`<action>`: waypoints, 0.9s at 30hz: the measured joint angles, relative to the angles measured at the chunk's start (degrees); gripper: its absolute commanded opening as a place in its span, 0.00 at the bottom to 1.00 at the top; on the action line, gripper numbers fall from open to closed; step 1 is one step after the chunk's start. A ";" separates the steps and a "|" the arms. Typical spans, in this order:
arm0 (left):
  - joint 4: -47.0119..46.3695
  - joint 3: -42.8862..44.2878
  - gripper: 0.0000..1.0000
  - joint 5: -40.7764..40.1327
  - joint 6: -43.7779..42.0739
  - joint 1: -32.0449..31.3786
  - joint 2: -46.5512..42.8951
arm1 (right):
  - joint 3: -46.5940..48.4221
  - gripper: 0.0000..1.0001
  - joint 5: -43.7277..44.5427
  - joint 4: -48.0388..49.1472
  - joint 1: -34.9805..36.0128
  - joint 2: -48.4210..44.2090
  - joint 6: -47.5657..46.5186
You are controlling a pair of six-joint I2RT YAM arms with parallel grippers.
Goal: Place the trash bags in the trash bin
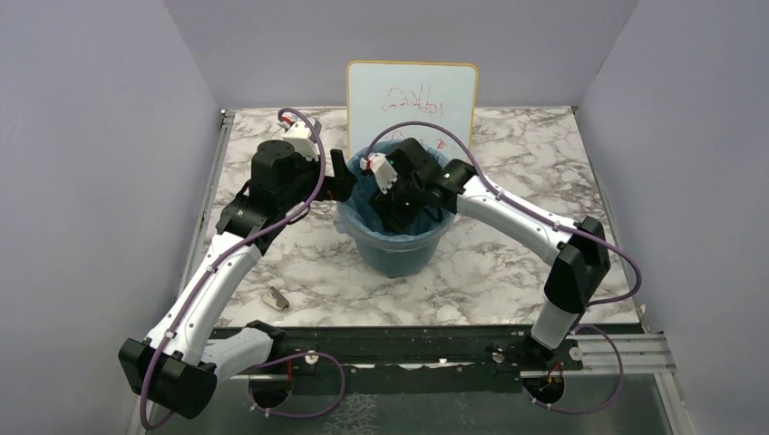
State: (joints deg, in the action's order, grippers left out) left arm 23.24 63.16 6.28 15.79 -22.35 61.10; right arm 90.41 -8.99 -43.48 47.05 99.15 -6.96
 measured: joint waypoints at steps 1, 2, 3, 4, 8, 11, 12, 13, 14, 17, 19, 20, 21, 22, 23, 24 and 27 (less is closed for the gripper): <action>0.00 0.00 0.99 0.17 -0.02 0.00 0.11 | 0.07 0.58 0.83 -0.24 0.20 0.44 -0.31; 0.00 0.00 0.99 0.37 -0.04 0.00 0.24 | 0.35 0.58 1.64 -0.66 0.20 1.09 -0.66; 0.00 0.00 0.99 0.59 -0.13 0.00 0.39 | 1.01 0.58 2.29 -1.53 0.11 2.08 -0.94; 0.00 0.00 0.99 0.85 -0.24 0.00 0.63 | 1.68 0.58 2.97 -2.29 0.09 3.30 -1.16; 0.02 -0.15 0.99 1.62 -0.52 0.00 1.29 | 2.54 0.59 4.42 -4.87 -0.17 8.26 -2.08; 0.04 -0.31 0.99 2.29 -0.68 0.00 1.66 | 2.54 0.59 5.31 -6.99 -0.22 11.04 -2.40; 0.04 -0.31 0.99 2.45 -0.76 0.00 1.75 | 2.54 0.59 5.44 -7.58 -0.22 11.69 -2.56; 0.04 -0.31 0.99 2.56 -0.85 -0.02 1.84 | 2.51 0.59 5.55 -8.11 -0.22 12.17 -2.62; 0.07 -0.31 0.99 2.75 -0.98 0.00 1.95 | 2.51 0.59 5.53 -8.61 -0.22 12.50 -2.73; 0.24 -0.31 0.99 3.28 -1.51 0.00 2.25 | 2.89 0.59 5.51 -10.32 -0.22 13.84 -3.04; 0.48 -0.31 0.99 3.39 -1.84 0.00 2.47 | 3.43 0.59 5.51 -11.17 -0.22 15.50 -3.10; 0.61 -0.31 0.99 3.41 -1.95 0.00 2.56 | 3.63 0.59 5.55 -11.63 -0.22 16.41 -3.13; 0.72 -0.31 0.98 3.43 -1.99 0.00 2.60 | 3.65 0.59 5.68 -12.07 -0.22 17.29 -3.15; 0.85 -0.31 0.98 3.45 -2.03 0.00 2.67 | 3.65 0.59 5.84 -12.50 -0.22 18.05 -3.15; 1.01 -0.31 0.98 3.52 -2.14 0.00 2.71 | 3.65 0.59 6.01 -12.92 -0.22 18.64 -3.17; 1.11 -0.31 0.98 3.54 -2.19 0.00 2.73 | 3.61 0.59 6.21 -13.22 -0.22 19.12 -3.19; 1.53 -0.31 0.96 3.78 -2.38 0.00 2.86 | 3.10 0.59 6.69 -13.51 -0.22 19.52 -3.17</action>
State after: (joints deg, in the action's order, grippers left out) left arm 24.77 62.85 10.07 13.41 -22.35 63.96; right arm 93.51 -2.31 -56.99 46.83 118.67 -10.13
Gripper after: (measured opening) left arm 0.980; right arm 0.591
